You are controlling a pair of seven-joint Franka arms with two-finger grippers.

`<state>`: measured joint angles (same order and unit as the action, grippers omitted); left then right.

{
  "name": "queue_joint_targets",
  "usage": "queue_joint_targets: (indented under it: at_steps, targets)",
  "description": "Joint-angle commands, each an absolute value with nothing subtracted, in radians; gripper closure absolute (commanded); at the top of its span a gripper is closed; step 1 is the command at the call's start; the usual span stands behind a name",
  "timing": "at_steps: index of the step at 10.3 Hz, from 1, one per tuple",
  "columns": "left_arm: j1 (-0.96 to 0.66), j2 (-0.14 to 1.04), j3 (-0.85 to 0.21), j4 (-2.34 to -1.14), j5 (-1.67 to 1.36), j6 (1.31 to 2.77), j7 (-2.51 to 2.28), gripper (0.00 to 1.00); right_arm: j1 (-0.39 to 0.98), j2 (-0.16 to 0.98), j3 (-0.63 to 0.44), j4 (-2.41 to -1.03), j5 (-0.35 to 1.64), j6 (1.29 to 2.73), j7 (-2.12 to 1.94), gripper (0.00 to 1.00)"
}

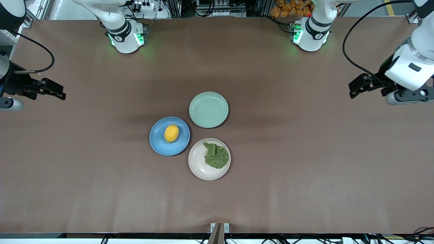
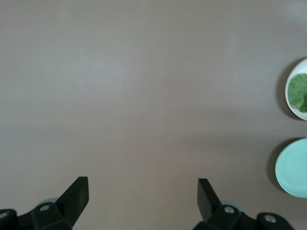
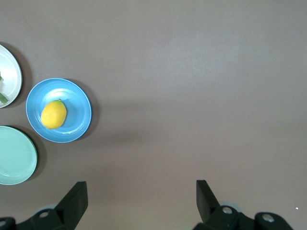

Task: Pick lemon and lettuce from blue and beige plates
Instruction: 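Reach the right gripper to the lemon while the left gripper reaches the lettuce, then close the right gripper on the lemon while the left gripper grasps the lettuce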

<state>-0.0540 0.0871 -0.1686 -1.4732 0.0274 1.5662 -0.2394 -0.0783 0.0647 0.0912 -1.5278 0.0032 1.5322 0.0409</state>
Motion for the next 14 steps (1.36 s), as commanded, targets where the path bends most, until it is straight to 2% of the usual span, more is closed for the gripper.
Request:
queue_joint_targets:
  at_steps: [1,5,8,10,12,14]
  targets:
    - [-0.153,0.179,-0.186,-1.444,0.015,1.664,-0.322,0.00,-0.080,0.081,0.104,-1.528,0.040,1.569,0.049,0.00]
    - [-0.336,0.391,-0.183,-1.425,0.029,2.084,-0.405,0.00,0.017,0.253,0.121,-1.532,0.069,1.741,0.245,0.00]
    - [-0.425,0.576,-0.172,-1.419,0.037,2.464,-0.483,0.00,0.047,0.427,0.234,-1.532,0.063,1.903,0.475,0.00]
    - [-0.507,0.694,-0.141,-1.417,0.076,2.679,-0.483,0.00,0.104,0.509,0.247,-1.545,0.051,1.940,0.569,0.00]
    - [-0.555,0.825,-0.130,-1.401,0.077,2.828,-0.471,0.00,0.127,0.579,0.253,-1.555,0.049,1.969,0.644,0.00]
    - [-0.621,0.891,-0.088,-1.385,0.083,2.842,-0.471,0.00,0.153,0.658,0.262,-1.559,0.040,2.058,0.690,0.00]
